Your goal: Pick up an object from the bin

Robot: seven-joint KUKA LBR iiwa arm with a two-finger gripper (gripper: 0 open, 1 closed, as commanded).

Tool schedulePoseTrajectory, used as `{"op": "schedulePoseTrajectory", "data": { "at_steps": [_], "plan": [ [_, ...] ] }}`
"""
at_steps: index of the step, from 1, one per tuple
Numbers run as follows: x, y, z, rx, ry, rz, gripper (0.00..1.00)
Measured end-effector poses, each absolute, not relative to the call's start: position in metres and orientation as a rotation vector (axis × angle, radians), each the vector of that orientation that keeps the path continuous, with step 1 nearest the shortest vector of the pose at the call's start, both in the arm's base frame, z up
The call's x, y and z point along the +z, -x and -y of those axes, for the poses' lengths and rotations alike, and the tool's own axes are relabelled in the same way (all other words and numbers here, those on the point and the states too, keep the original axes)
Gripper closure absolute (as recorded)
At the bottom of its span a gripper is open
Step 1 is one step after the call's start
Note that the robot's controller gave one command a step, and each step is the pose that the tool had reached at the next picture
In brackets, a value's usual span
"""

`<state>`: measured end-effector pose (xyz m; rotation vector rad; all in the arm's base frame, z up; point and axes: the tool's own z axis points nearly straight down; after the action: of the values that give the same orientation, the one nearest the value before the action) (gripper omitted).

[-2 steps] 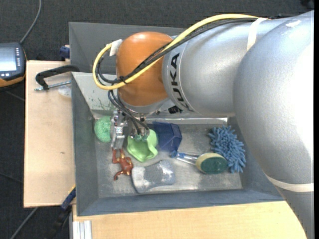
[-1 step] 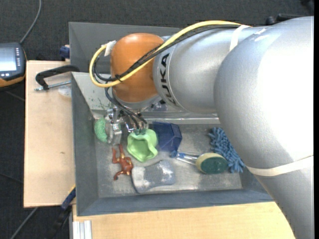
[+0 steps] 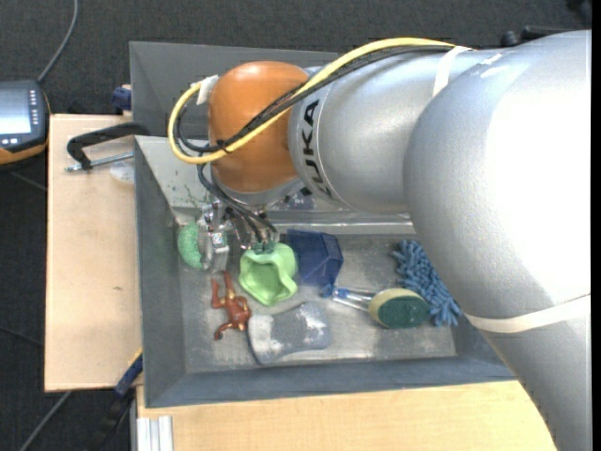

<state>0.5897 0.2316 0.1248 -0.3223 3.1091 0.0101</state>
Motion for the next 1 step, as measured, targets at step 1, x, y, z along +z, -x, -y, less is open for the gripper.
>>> {"op": "schedulePoseTrajectory", "data": {
  "at_steps": [1],
  "plan": [
    [0.1248, -0.5898, -0.2316, 0.010, 0.322, -3.109, 1.00]
  ]
}}
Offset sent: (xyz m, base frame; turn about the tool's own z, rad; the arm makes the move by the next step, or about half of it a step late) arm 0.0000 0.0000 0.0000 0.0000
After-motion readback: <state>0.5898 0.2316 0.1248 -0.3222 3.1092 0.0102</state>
